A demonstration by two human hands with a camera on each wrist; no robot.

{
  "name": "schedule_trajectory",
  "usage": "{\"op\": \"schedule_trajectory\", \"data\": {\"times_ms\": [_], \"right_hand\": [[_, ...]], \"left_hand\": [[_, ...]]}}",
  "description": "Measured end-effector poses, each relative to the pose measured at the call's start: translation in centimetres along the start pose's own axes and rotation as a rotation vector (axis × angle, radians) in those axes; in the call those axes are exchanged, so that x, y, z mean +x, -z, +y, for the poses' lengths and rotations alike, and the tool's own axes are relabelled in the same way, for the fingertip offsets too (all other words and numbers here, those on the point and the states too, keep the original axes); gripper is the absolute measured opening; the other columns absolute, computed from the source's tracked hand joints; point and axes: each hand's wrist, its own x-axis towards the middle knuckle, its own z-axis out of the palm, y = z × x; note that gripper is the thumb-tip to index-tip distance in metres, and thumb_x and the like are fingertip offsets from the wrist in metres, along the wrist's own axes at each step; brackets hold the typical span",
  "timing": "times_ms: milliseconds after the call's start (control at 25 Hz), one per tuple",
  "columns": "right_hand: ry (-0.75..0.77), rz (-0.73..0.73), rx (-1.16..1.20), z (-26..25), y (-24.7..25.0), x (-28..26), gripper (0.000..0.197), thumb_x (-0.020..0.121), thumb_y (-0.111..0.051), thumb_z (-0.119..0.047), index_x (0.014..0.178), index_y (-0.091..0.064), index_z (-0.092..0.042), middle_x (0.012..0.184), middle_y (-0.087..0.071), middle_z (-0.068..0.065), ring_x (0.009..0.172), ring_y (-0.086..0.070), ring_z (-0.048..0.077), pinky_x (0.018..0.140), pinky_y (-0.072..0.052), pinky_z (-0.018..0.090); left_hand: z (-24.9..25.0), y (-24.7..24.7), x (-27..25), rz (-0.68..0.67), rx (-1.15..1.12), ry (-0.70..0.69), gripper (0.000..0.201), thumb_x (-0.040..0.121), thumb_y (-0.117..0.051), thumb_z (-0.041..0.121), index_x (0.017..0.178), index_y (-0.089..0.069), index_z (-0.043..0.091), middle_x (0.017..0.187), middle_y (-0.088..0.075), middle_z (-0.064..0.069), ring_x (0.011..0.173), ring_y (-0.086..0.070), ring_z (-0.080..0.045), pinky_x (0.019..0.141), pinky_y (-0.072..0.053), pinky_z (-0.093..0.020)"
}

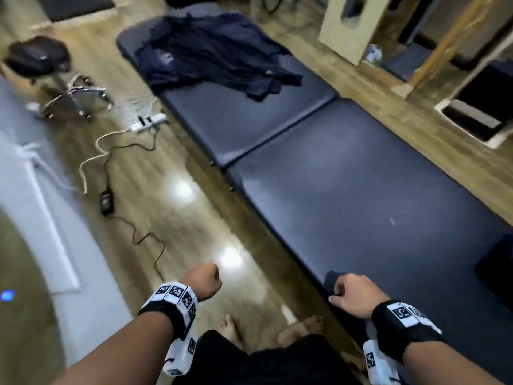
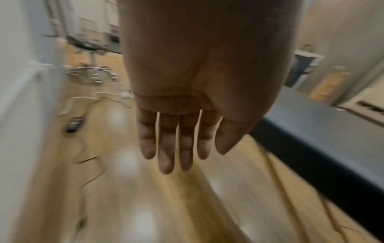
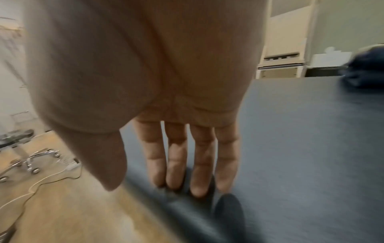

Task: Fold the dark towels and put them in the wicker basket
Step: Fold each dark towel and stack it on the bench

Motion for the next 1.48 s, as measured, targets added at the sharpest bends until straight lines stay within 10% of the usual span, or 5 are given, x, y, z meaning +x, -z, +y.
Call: {"op": "schedule_trajectory", "data": {"times_ms": [320, 680, 840, 1040, 1480], "right_hand": [[0.141, -0.226, -0.076, -12.5, 0.7, 6.6, 0.050, 0.091, -0.070, -0.045, 0.135, -0.059, -0.025, 0.126, -0.063, -0.007, 0.113, -0.059, 0.011, 0.096, -0.044, 0.023], [0.362, -0.181, -0.040, -28.6, 9.0, 19.5, 0.036, 0.093, -0.069, -0.035, 0.125, -0.064, -0.021, 0.114, -0.063, -0.007, 0.115, -0.060, 0.013, 0.094, -0.043, 0.022], [0.352, -0.184, -0.129, -33.6, 10.8, 25.0, 0.030, 0.091, -0.072, -0.033, 0.117, -0.068, -0.019, 0.114, -0.069, -0.003, 0.111, -0.063, 0.015, 0.091, -0.045, 0.022], [0.271, -0.269, -0.195, -38.4, 11.7, 29.4, 0.032, 0.093, -0.069, -0.036, 0.120, -0.063, -0.021, 0.114, -0.066, -0.004, 0.091, -0.062, 0.009, 0.069, -0.044, 0.015], [0.169, 0.020, -0.034, -53.3, 23.8, 33.0, 0.015, 0.091, -0.066, -0.039, 0.103, -0.069, -0.031, 0.110, -0.069, -0.006, 0.108, -0.064, 0.017, 0.093, -0.048, 0.029]], "left_hand": [[-17.1, -3.0, -5.1, -0.021, -0.565, 0.377, 0.020, 0.090, -0.057, 0.009, 0.073, -0.063, 0.001, 0.072, -0.065, -0.015, 0.038, -0.053, -0.013, 0.036, -0.037, -0.017], [-25.4, 6.6, -3.8, 0.147, -0.761, 0.544, 0.016, 0.084, -0.057, 0.015, 0.072, -0.059, 0.005, 0.074, -0.066, -0.018, 0.048, -0.054, -0.021, 0.039, -0.038, -0.019], [-30.3, 11.7, -2.4, 0.230, -0.783, 0.611, 0.021, 0.069, -0.059, 0.029, 0.070, -0.065, 0.010, 0.073, -0.072, -0.009, 0.064, -0.067, -0.024, 0.065, -0.059, -0.036], [-35.9, 17.5, 1.4, 0.206, -0.832, 0.621, 0.016, 0.080, -0.058, 0.020, 0.079, -0.067, 0.007, 0.083, -0.074, -0.016, 0.055, -0.064, -0.021, 0.044, -0.037, -0.017], [-43.7, 36.6, 17.9, 0.171, -0.676, 0.325, 0.024, 0.085, -0.061, 0.018, 0.067, -0.063, 0.002, 0.062, -0.058, -0.009, 0.058, -0.056, -0.022, 0.057, -0.043, -0.029]]}}
